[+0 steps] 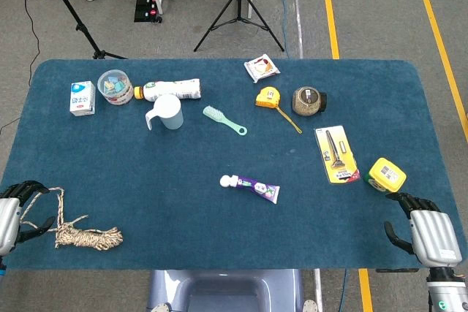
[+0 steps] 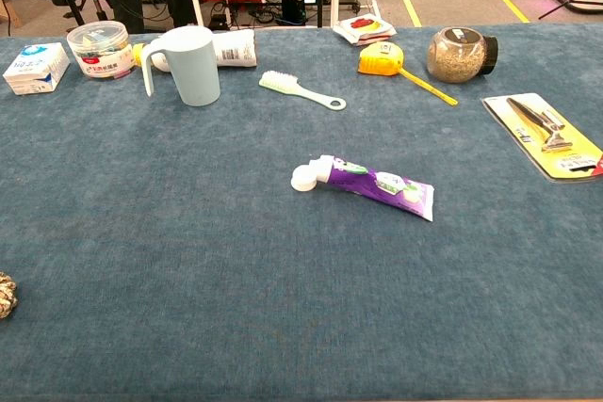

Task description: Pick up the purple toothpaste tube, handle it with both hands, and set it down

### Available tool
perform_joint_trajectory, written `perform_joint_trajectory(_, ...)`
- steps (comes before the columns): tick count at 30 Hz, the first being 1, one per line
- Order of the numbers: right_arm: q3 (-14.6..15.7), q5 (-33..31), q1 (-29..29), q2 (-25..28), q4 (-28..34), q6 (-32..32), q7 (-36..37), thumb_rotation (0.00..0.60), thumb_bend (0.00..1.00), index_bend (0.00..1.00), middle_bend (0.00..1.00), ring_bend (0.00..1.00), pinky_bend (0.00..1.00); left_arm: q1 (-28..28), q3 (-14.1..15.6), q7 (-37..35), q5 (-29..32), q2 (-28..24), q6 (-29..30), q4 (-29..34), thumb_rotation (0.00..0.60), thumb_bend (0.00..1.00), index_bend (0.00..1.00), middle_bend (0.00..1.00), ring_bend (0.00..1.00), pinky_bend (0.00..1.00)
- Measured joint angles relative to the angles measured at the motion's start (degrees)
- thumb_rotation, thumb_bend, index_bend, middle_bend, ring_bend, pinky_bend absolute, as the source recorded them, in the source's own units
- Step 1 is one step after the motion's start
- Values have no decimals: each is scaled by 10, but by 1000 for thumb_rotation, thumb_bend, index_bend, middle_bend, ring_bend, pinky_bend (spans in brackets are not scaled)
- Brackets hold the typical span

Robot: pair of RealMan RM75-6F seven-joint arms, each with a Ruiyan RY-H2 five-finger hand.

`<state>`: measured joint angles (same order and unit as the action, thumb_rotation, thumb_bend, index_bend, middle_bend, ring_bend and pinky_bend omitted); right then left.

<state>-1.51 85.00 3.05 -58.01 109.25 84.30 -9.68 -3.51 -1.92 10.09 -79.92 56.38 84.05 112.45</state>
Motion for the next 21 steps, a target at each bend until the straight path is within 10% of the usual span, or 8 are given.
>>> perform_joint_trajectory(21,1,38,-3,1,-2,16,25,559,455,282,323,353,285,3,-8,-12,-15,-20,20,8,600,197,353,312,266,399)
